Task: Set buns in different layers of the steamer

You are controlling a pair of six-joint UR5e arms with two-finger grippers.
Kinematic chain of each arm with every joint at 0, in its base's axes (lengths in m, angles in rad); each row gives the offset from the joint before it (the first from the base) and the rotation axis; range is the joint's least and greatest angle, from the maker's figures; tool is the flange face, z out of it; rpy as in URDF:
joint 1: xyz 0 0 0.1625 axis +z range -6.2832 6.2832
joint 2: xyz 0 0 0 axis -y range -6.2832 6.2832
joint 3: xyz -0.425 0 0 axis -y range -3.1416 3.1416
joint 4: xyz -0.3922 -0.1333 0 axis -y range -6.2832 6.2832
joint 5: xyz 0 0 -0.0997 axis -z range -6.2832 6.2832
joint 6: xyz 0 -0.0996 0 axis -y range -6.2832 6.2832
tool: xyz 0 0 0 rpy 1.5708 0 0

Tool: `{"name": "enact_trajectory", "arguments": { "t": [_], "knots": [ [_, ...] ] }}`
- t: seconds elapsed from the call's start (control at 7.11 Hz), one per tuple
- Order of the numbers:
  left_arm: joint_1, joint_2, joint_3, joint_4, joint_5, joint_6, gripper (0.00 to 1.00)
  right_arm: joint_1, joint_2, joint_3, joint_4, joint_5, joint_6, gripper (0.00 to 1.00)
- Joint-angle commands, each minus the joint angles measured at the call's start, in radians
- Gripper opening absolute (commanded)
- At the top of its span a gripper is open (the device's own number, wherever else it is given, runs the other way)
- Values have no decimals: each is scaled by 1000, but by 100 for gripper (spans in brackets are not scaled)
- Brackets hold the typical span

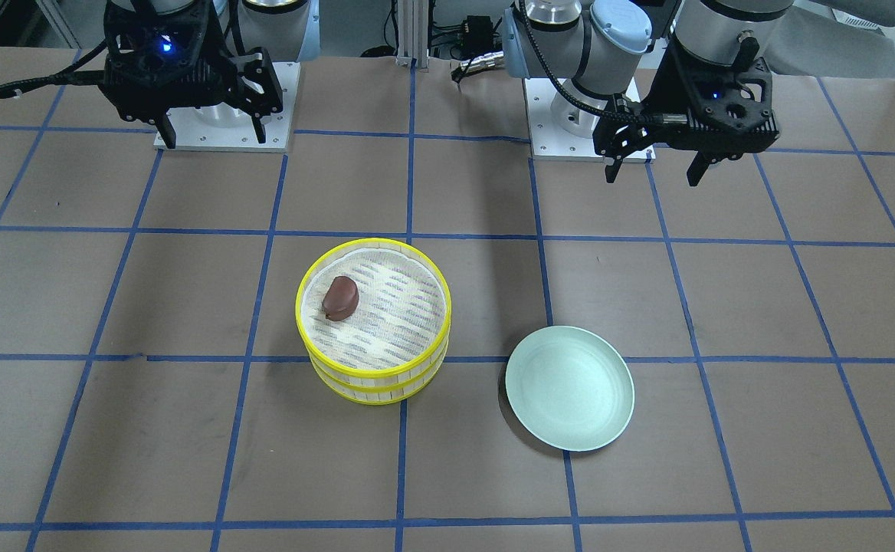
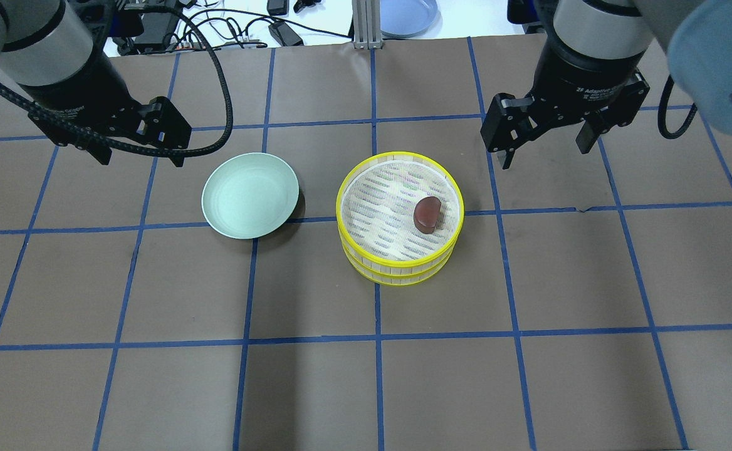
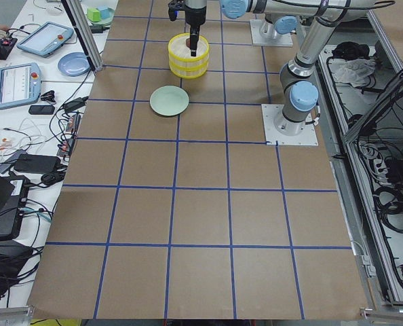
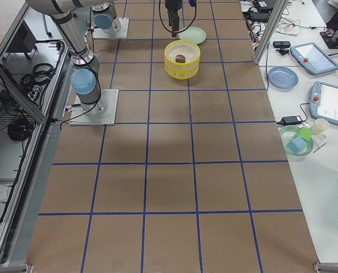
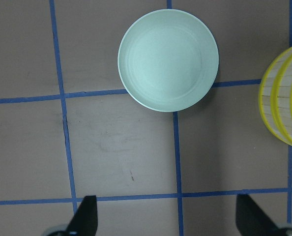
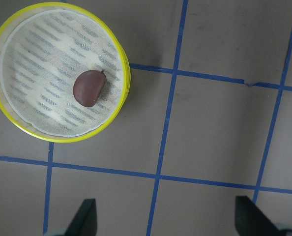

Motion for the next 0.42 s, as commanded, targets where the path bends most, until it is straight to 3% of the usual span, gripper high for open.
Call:
{"name": "enact_trajectory", "arguments": {
  "t": [0.0,0.28],
  "knots": [
    [6,0,-1,1,2,2,100,0,-1,0,0,0,0,100],
    [6,2,-1,1,11,6,100,0,0,0,2,-1,0,100]
  ]
}}
